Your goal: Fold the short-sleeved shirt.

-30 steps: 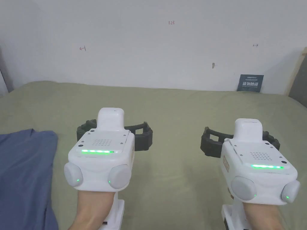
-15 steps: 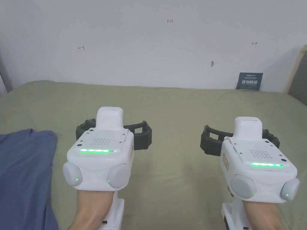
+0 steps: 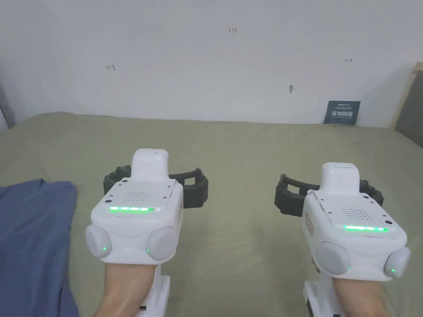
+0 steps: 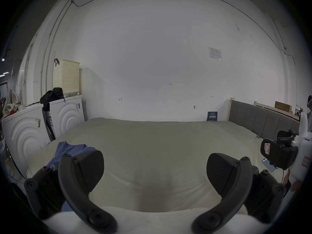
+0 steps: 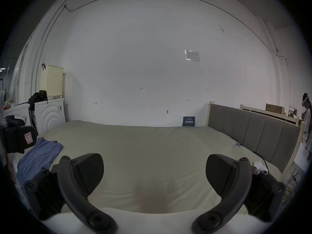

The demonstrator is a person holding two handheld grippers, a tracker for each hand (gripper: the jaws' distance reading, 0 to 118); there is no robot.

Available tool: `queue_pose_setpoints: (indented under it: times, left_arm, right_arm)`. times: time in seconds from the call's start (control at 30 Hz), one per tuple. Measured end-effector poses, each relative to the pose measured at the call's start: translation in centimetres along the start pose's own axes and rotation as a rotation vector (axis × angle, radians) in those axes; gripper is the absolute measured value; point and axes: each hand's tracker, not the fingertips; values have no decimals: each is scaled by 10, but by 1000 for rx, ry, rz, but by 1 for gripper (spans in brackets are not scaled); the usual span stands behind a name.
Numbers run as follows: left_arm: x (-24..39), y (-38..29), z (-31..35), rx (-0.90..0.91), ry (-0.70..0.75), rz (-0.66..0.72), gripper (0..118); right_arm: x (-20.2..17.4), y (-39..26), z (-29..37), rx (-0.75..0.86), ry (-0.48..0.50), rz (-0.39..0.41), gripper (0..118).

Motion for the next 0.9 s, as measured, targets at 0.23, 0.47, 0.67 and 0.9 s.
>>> queue_pose_setpoints:
  times: [0.23, 0.47, 0.67, 0.9]
  left_arm:
    - [0, -1, -2, 2, -4, -4, 118]
    - [0, -1, 1, 2, -3, -4, 118]
    - [0, 0, 2, 5, -7, -2, 118]
    - [-3, -1, 3, 6, -28, -4, 118]
  right_arm:
    - [-1, -1, 0, -1, 0, 0, 118]
    - [-1, 1, 0, 4, -4, -1, 118]
    - [-3, 2, 1, 11, -4, 7, 118]
    - [-1, 2, 0, 31, -17, 0, 118]
